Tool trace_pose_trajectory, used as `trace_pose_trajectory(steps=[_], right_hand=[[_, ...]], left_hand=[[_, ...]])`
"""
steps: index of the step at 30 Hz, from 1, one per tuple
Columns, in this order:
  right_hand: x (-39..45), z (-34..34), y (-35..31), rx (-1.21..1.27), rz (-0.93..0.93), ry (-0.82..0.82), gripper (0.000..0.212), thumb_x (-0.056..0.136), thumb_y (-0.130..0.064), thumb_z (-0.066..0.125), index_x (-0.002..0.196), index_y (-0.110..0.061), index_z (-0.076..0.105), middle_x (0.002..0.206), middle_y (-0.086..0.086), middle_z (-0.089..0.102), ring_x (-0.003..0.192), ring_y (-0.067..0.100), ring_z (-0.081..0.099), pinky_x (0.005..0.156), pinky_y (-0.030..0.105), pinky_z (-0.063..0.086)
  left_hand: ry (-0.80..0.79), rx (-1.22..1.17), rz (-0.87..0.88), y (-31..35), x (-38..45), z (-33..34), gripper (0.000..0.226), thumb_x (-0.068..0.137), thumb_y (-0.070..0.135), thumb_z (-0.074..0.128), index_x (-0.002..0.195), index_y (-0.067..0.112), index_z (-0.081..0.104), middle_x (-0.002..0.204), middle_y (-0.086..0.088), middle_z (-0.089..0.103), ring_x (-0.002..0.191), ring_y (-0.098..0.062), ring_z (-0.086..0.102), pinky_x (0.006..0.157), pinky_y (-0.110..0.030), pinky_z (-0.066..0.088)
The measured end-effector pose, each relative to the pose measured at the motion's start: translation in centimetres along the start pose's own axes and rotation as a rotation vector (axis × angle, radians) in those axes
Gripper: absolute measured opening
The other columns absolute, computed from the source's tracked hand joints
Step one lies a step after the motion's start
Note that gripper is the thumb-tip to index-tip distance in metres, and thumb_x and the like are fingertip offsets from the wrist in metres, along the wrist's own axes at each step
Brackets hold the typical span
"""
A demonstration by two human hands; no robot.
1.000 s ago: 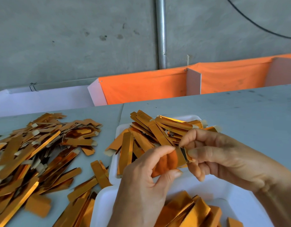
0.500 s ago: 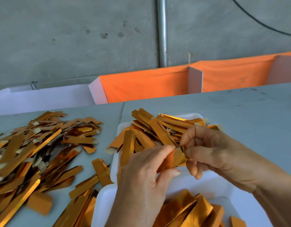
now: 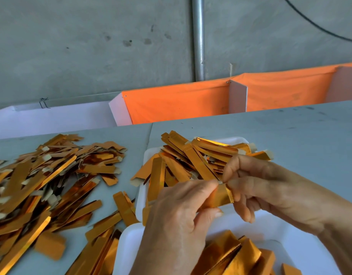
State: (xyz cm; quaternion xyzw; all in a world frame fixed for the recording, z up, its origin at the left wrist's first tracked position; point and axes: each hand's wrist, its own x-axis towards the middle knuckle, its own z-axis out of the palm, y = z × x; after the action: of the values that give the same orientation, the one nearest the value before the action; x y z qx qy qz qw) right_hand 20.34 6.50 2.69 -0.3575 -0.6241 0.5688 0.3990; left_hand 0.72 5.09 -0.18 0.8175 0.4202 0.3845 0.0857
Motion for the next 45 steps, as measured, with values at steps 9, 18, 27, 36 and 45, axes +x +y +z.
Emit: trace_pose_trajectory(steps=[9,18,27,36,45], right_hand=[[0.2,-0.6,0.8,0.255,0.021,-0.115,0.032,0.067,-0.027,0.085,0.089,-0.011,0.067,0.062,0.003,0.052,0.042,0.013,0.048,0.044,0.019,0.041],[0.5,-0.1,1.1,0.300,0.055,-0.125,0.028,0.071,-0.034,0.082,0.075,-0.012,0.064,0.063,0.005,0.057,0.048,0.015,0.056,0.048,0.021,0.047],[0.3,-0.4,1.4,0.179,0.186,-0.147,0.052,0.074,-0.060,0.068,0.099,-0.014,0.069,0.092,0.019,0.070,0.084,0.028,0.070,0.069,0.031,0.057],[0.5,-0.6,1.4,0.241,0.170,-0.124,0.048,0.057,-0.020,0.091,0.089,-0.003,0.059,0.082,0.014,0.066,0.084,0.028,0.068,0.079,0.035,0.053],[1.2,1.7,1.7,-0.220,0.146,-0.064,0.034,0.069,-0.033,0.083,0.090,-0.018,0.062,0.088,-0.001,0.072,0.085,0.015,0.069,0.072,0.022,0.053]], left_hand=[[0.005,-0.154,-0.042,0.6,0.1,-0.2,0.060,0.069,0.051,0.062,0.118,0.066,0.031,0.117,0.043,0.047,0.109,0.004,0.053,0.087,-0.013,0.046],[-0.026,-0.383,-0.167,1.0,0.4,0.0,0.040,0.069,0.048,0.068,0.104,0.063,0.056,0.094,0.034,0.065,0.094,0.011,0.060,0.075,-0.005,0.045],[0.051,-0.273,-0.127,1.4,0.5,0.8,0.033,0.069,0.038,0.065,0.100,0.050,0.061,0.116,0.037,0.054,0.120,0.011,0.044,0.104,-0.024,0.034],[0.230,-0.347,-0.136,2.5,0.2,1.4,0.061,0.075,0.016,0.059,0.122,0.049,0.041,0.151,0.035,0.004,0.140,0.010,0.004,0.110,-0.009,0.017],[0.228,-0.888,-0.513,0.2,0.7,1.0,0.049,0.065,0.027,0.075,0.110,0.021,0.056,0.100,0.006,0.073,0.097,-0.011,0.068,0.083,-0.031,0.054]])
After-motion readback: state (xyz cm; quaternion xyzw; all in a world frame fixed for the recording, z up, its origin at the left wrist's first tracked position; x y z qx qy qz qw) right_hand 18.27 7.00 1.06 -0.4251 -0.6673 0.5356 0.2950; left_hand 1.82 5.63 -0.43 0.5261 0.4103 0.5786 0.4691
